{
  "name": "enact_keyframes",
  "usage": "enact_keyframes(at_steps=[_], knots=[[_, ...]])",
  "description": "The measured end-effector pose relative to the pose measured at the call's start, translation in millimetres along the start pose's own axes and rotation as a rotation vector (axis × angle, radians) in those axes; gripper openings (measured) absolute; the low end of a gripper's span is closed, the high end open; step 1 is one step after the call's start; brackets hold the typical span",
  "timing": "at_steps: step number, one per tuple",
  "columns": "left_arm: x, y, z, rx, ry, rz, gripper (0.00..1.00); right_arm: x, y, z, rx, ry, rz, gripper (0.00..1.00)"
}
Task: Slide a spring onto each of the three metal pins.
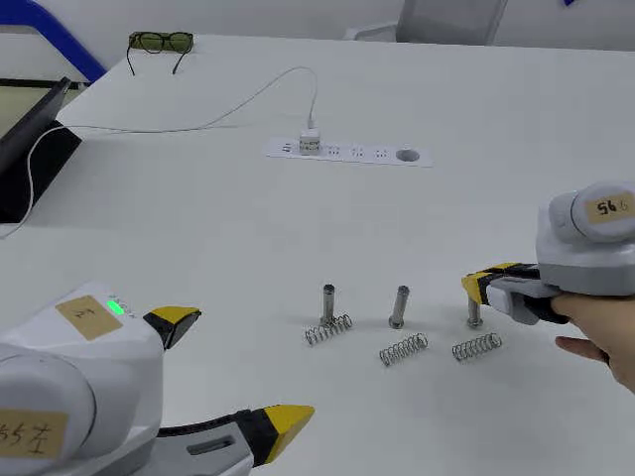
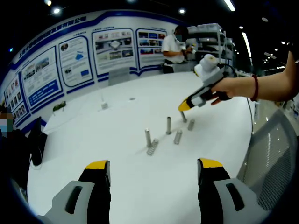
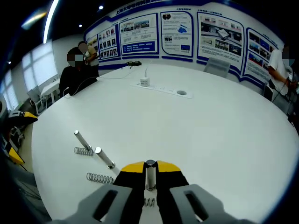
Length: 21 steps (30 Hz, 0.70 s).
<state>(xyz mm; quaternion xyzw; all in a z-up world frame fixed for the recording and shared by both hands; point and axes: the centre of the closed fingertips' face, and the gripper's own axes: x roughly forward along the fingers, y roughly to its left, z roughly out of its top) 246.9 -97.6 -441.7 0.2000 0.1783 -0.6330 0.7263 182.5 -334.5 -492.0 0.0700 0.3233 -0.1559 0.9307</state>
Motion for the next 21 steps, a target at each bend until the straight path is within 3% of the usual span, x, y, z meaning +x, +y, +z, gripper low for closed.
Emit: enact_keyframes(at_steps=[21], knots=[[-3.4,0.9,-0.2,0.0,-0.009,0.007,0.77,-11.4,4.0,-8.1,-0.002,0.001,-0.01,0.09]])
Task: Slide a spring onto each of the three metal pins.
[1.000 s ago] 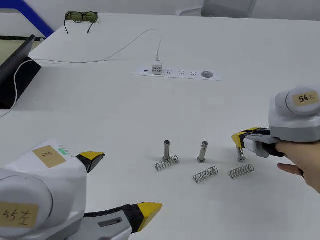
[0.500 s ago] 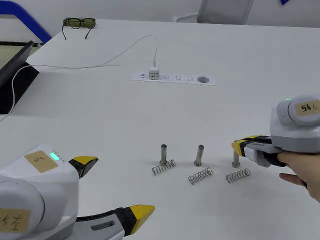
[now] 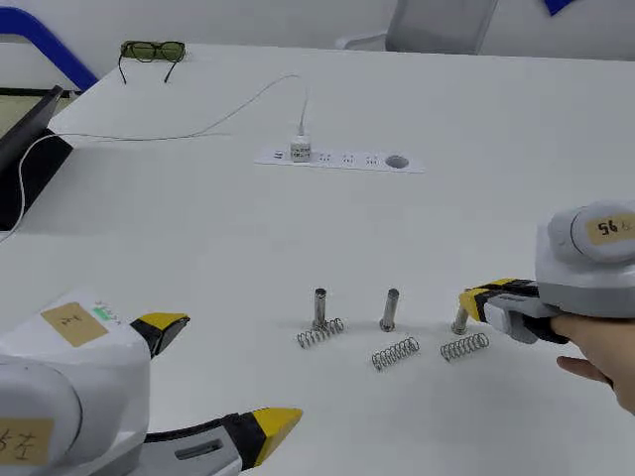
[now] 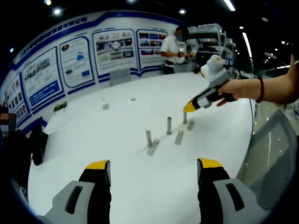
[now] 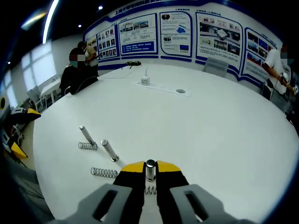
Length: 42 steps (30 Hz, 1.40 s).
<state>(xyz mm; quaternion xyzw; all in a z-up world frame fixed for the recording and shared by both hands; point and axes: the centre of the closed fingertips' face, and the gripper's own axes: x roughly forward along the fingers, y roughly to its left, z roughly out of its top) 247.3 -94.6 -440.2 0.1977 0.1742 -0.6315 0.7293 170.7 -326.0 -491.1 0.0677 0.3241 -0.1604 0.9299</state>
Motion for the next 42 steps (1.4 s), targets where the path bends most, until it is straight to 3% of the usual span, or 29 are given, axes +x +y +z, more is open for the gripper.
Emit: enact_keyframes(at_steps=[13,19,30,42], knots=[[-1.2,1.9,0.6,0.001,-0.003,0.001,0.77,1.1,6.0,-1.5,-0.014,0.007,0.022,0.1],[0.3,1.6,1.2,0.009,-0.003,-0.003,0.77,-0.6,5.8,0.8,-0.017,-0.004,0.017,0.17],[8.1,5.0,4.7,0.033,-0.005,-0.011,0.74,-16.5,11.6,16.1,-0.01,-0.099,0.054,0.29],[29.0,4.5,3.2,0.079,0.009,-0.058,0.67,-37.4,27.2,29.5,0.004,-0.202,0.148,0.45]])
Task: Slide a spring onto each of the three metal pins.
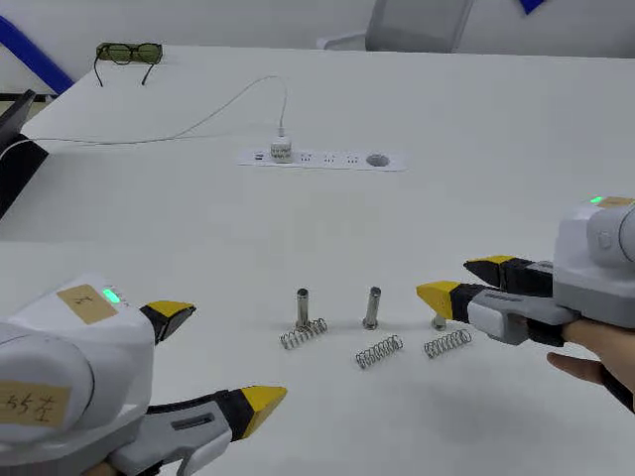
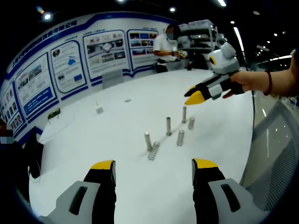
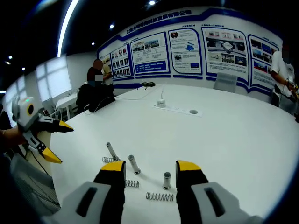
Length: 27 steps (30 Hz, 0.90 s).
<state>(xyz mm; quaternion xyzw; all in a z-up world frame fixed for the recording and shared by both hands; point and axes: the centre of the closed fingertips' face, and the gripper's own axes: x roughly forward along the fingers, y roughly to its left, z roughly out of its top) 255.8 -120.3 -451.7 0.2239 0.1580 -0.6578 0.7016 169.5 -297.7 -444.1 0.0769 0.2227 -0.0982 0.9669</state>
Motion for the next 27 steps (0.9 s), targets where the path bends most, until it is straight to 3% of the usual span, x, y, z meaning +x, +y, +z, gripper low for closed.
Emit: enact_keyframes(at_steps=[7,19,27], knots=[[17.6,2.6,0.1,0.004,-0.023,-0.029,0.63,-9.1,6.8,2.2,0.001,-0.034,0.032,0.48],[48.4,5.6,-18.1,0.067,0.015,-0.069,0.46,-23.0,12.9,-12.6,-0.007,-0.04,0.07,0.52],[66.8,5.7,-23.4,0.093,0.026,-0.098,0.39,-34.0,15.4,-18.5,-0.016,-0.062,0.089,0.59]])
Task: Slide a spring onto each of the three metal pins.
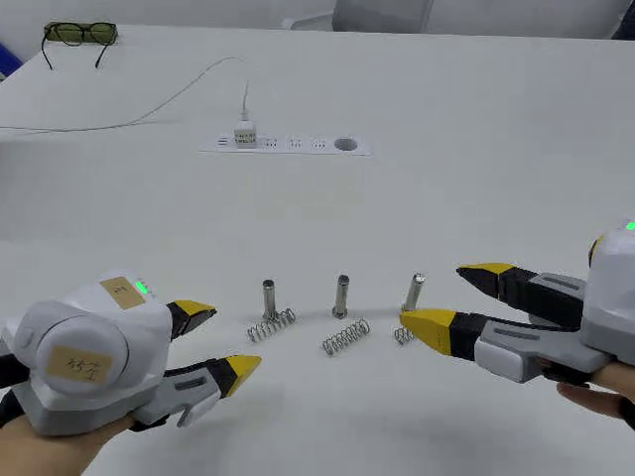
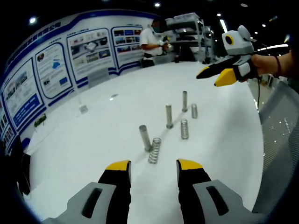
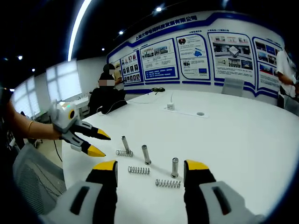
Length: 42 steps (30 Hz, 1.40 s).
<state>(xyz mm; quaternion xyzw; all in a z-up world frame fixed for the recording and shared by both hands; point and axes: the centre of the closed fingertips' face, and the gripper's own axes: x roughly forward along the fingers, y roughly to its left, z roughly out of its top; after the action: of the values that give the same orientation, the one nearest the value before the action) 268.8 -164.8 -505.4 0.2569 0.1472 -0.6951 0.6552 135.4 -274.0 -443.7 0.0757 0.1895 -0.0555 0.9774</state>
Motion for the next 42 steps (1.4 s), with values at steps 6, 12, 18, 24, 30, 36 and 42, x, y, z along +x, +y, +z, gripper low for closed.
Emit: enact_keyframes(at_steps=[6,12,18,24,30,36,42], knots=[[13.2,3.8,-3.4,0.001,0.002,-0.014,0.33,-8.3,-0.8,-8.8,0.009,0.017,0.004,0.63],[23.2,2.5,-8.2,-0.02,0.003,-0.039,0.27,-17.7,0.2,-17.5,0.041,0.035,-0.006,0.63],[29.5,1.2,-13.8,-0.007,0.013,-0.063,0.2,-22.3,5.5,-16.4,0.05,0.019,0.003,0.63],[33.3,-0.1,-13.7,0.038,0.015,-0.085,0.16,-22.8,9.6,-13.0,0.046,0.003,0.013,0.67],[34.9,-3.1,-13.3,0.053,0.016,-0.109,0.12,-23.2,11.3,-13.7,0.034,0.005,0.019,0.7],[34.1,-4.3,-14.1,0.061,0.014,-0.1,0.11,-24.4,10.7,-15.6,0.039,0.009,0.016,0.71],[28.4,-9.0,-15.4,0.065,0.022,-0.106,0.1,-25.7,9.7,-15.0,0.043,0.008,0.009,0.71]])
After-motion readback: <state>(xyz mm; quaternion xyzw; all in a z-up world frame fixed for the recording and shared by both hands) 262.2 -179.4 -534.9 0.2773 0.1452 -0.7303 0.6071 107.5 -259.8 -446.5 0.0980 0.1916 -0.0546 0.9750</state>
